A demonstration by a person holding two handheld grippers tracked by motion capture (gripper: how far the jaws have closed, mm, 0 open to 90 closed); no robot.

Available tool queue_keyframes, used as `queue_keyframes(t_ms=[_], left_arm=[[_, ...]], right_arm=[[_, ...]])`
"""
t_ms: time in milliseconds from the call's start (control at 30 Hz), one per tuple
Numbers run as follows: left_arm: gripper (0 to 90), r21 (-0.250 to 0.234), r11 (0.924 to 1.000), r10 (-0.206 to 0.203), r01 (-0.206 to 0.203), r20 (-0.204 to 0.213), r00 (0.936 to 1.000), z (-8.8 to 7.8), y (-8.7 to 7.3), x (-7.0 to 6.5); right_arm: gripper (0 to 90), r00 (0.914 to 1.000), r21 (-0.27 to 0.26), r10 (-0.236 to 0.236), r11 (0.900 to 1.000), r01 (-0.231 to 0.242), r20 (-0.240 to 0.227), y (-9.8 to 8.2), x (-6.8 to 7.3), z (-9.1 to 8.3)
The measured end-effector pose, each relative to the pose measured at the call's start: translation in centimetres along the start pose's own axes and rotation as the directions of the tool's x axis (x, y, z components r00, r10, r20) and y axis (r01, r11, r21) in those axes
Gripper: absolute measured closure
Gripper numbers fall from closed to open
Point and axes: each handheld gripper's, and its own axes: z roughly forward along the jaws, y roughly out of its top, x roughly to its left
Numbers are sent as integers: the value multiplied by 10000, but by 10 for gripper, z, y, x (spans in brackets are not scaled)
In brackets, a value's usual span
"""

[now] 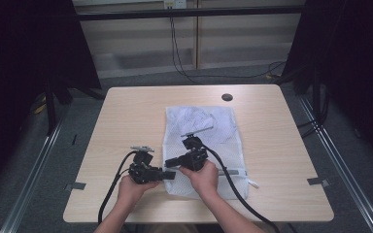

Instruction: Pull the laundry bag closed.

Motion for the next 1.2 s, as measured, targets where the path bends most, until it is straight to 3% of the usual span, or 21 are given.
queue_keyframes(t_ms=[600,767,1200], left_arm=[[750,-270,9991,-321,321,22,9995,1,0,3],[865,-338,9990,-290,290,31,9996,-2,1,2],[886,-309,9975,-644,642,-55,9979,-6,2,2]], right_arm=[[859,10000,-52,-1,10000,0,-68,0,1,-3],[860,9999,-78,26,10000,-27,-133,1,1,-5],[865,9998,-83,-38,10000,36,-218,0,0,-8]])
